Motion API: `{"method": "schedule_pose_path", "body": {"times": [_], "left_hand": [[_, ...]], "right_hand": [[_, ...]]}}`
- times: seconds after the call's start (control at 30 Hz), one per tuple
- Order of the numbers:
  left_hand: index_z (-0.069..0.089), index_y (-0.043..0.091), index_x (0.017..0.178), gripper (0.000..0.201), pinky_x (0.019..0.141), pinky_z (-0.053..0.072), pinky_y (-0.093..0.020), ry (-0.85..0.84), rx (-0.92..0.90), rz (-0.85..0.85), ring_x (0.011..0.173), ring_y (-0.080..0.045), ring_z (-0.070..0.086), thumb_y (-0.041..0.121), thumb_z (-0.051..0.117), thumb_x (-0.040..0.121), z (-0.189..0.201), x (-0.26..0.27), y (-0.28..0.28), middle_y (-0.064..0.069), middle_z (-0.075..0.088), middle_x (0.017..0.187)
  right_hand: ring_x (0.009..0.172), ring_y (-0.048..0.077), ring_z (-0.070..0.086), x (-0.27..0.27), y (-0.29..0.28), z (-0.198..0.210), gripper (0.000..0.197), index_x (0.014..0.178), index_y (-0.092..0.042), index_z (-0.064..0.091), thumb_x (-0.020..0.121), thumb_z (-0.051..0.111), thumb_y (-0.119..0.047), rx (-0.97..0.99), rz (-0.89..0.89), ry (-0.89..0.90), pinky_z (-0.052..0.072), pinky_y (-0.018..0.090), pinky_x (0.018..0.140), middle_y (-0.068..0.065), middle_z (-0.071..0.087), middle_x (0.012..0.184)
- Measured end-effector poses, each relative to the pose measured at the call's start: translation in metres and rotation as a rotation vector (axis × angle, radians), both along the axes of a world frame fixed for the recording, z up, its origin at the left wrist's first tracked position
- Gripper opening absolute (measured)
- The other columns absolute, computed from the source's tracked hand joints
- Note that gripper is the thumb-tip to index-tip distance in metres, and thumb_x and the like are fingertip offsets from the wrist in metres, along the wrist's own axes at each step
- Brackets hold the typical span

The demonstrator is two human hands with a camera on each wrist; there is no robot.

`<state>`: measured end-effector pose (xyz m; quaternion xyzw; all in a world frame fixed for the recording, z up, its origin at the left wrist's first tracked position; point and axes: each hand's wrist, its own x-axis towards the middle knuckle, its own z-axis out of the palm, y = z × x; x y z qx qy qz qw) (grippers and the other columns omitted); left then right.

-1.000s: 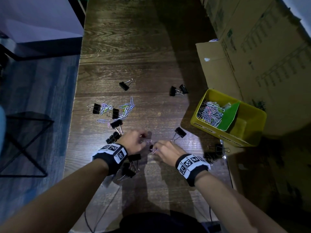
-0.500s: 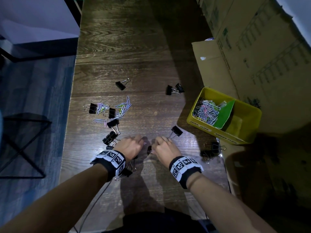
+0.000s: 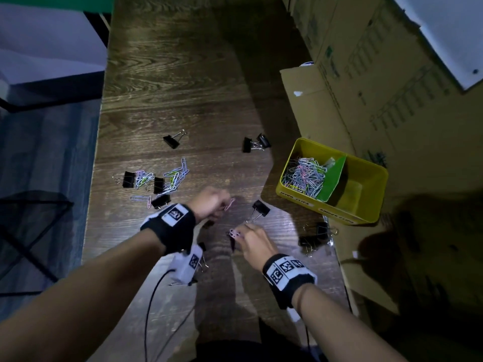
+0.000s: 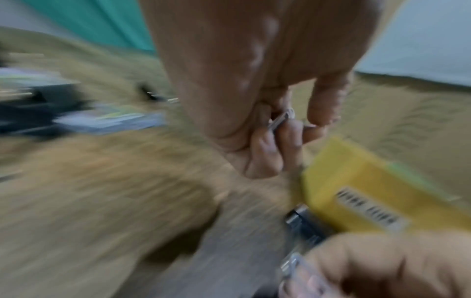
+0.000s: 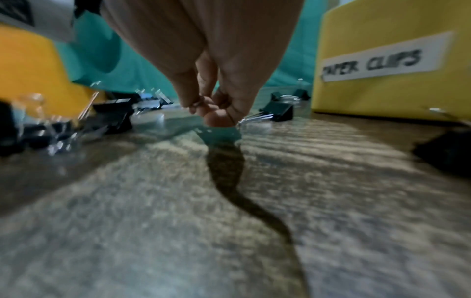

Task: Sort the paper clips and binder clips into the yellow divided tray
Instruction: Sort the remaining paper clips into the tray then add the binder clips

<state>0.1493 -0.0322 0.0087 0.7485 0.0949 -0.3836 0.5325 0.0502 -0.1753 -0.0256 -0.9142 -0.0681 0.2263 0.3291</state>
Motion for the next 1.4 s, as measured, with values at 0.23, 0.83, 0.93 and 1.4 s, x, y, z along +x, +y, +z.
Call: {"method": "schedule_pose_path", "body": {"times": [0.23,0.83,0.93,1.4], "left_hand": [[0.052,0.016,0.058,0.02,0.039,0.026,-0.017,-0.188,-0.119,-0.209,0.04,-0.017,0.036,0.017,0.049,0.078,0.051,0.04,-0.108,-0.015,0.048,0.059],[0.066,0.014,0.08,0.012,0.06,0.052,-0.029,-0.281,-0.124,-0.082,0.063,-0.015,0.064,0.007,0.06,0.087,0.058,0.022,-0.084,-0.008,0.067,0.072],[0.067,0.014,0.083,0.009,0.06,0.048,-0.028,-0.336,0.019,-0.033,0.058,-0.018,0.06,0.008,0.062,0.086,0.051,0.016,-0.009,-0.014,0.068,0.072],[0.063,0.028,0.107,0.028,0.075,0.052,-0.035,-0.542,0.62,-0.279,0.088,-0.026,0.063,0.031,0.065,0.08,-0.024,-0.052,0.177,0.0,0.06,0.103]], "right_hand": [[0.095,0.02,0.059,0.007,-0.071,0.036,0.018,0.097,-0.012,0.067,0.095,0.052,-0.021,0.214,-0.457,-0.259,0.043,0.029,0.085,0.007,0.067,0.101],[0.104,0.028,0.06,0.081,-0.123,0.065,0.03,0.11,-0.021,0.067,0.083,0.068,-0.034,-0.319,-0.526,-0.23,0.038,0.046,0.096,0.007,0.068,0.111],[0.105,0.029,0.057,0.084,-0.108,0.072,0.034,0.112,-0.021,0.065,0.082,0.067,-0.036,-0.392,-0.508,-0.242,0.033,0.047,0.099,0.01,0.066,0.112],[0.118,0.025,0.051,0.108,0.129,0.022,0.037,0.126,-0.021,0.055,0.09,0.058,-0.029,-0.095,0.256,-0.1,0.044,0.043,0.099,0.006,0.054,0.128]]}}
